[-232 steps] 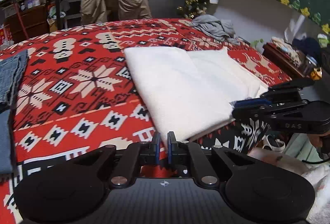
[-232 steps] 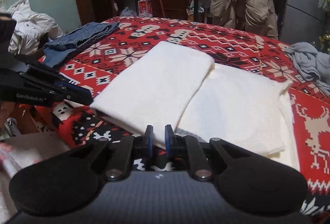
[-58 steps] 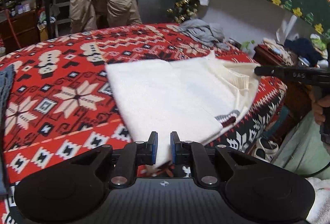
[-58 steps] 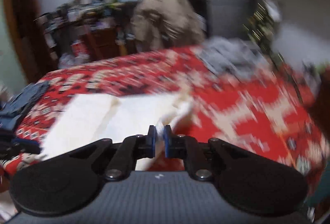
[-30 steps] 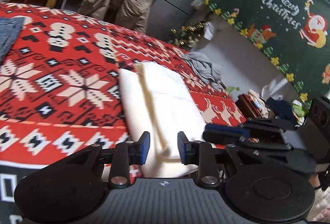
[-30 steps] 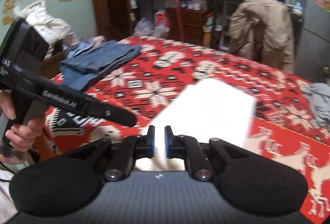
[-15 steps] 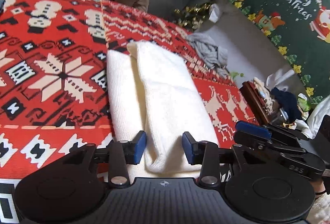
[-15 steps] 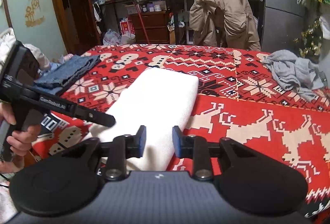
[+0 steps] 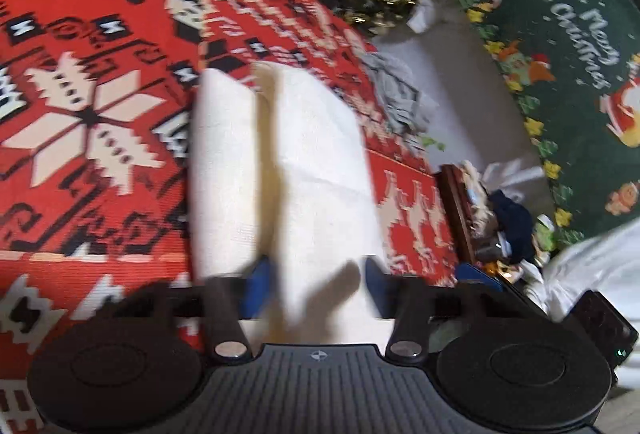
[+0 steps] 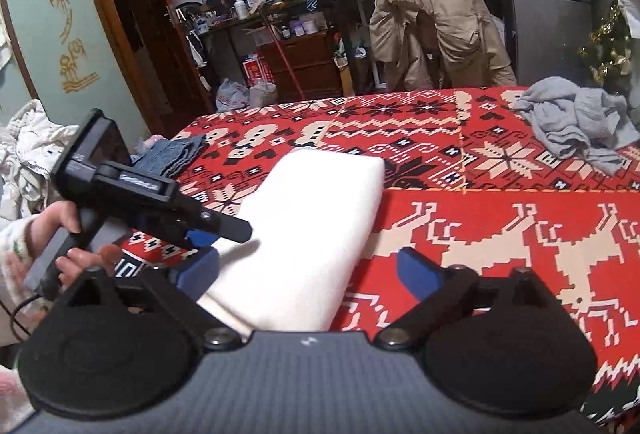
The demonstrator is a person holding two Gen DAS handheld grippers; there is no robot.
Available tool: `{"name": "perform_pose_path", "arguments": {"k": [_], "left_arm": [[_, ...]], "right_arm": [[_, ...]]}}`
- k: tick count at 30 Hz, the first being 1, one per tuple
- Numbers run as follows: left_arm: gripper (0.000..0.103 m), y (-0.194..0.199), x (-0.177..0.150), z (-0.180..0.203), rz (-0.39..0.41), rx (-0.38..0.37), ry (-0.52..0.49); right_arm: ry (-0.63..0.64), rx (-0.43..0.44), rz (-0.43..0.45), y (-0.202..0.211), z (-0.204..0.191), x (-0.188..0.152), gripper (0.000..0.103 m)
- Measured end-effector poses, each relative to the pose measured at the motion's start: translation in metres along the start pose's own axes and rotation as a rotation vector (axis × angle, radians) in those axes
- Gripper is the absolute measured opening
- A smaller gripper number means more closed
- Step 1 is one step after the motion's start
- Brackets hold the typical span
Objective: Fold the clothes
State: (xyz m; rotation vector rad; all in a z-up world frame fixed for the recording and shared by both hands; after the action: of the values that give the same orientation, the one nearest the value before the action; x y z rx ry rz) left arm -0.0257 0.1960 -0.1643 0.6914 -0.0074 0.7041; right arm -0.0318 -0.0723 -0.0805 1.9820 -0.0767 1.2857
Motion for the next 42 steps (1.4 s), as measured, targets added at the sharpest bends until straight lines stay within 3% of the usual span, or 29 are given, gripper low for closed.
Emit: {"name": "perform_pose_path", "arguments": {"k": [3,9,13,15,18,22,26,29,31,36,41,42], "left_arm": [[0.012,0.009,-0.004,0.010,0.037,-0.037,-0.021],[0.009,0.036,-0.017,0.065,0.150,-0.023,-0.192],[0.009,0.049,-0.031,0.081,0.222,0.118,-0.325],[0.009,0.046,-0.037,0.072,0.218,0.184,-0.348],[0.009,0.036,-0.040,0.042,0.198,0.247,-0.290],[0.009,0.034,-0.038,0.019,0.200,0.212,-0.191],[0.011,0.037,-0.041,0.021,0.189,0.167,-0.199],[0.017,0.040,-0.030,0.014,0.188,0.122,-0.144],[0.036,0.045,-0.015,0.011,0.223,0.082,-0.115],[0.043,0.027,0.038,0.002,0.217,0.012,-0.028],[0.043,-0.002,0.078,-0.011,0.166,-0.042,0.053],[0.030,-0.004,0.081,-0.011,0.170,-0.054,0.065]], "right_arm": [[-0.055,0.028,-0.014,-0.004,0.006,-0.001,0.099],[-0.136,0.024,0.024,-0.002,0.017,0.003,0.097],[-0.113,0.024,0.050,-0.003,0.012,0.009,0.092],[-0.096,0.040,0.051,-0.009,0.005,0.011,0.091],[-0.073,0.080,0.019,-0.025,-0.005,0.009,0.081],[-0.044,0.126,-0.036,-0.050,-0.019,0.005,0.030],[-0.016,0.116,-0.076,-0.068,-0.024,-0.001,0.028],[-0.016,0.105,-0.109,-0.077,-0.022,-0.007,0.028],[-0.011,0.101,-0.122,-0.081,-0.021,-0.012,0.028],[0.012,0.110,-0.130,-0.086,-0.022,-0.015,0.028],[-0.014,0.120,-0.135,-0.088,-0.019,-0.014,0.028],[-0.021,0.122,-0.134,-0.088,-0.019,-0.014,0.028]]}}
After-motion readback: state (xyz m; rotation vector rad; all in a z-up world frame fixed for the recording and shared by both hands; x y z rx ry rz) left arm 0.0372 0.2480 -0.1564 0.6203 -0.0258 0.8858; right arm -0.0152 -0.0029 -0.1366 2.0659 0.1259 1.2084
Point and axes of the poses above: each gripper's, at about its wrist camera, not at the fingertips, and y roughly against the way its jaws point, z to its right, x to its top, the point moved 6 cm from there along -y, roughly the way its jaws point, and after that the axes turned 6 degrees about y, right-handed, at the moved point
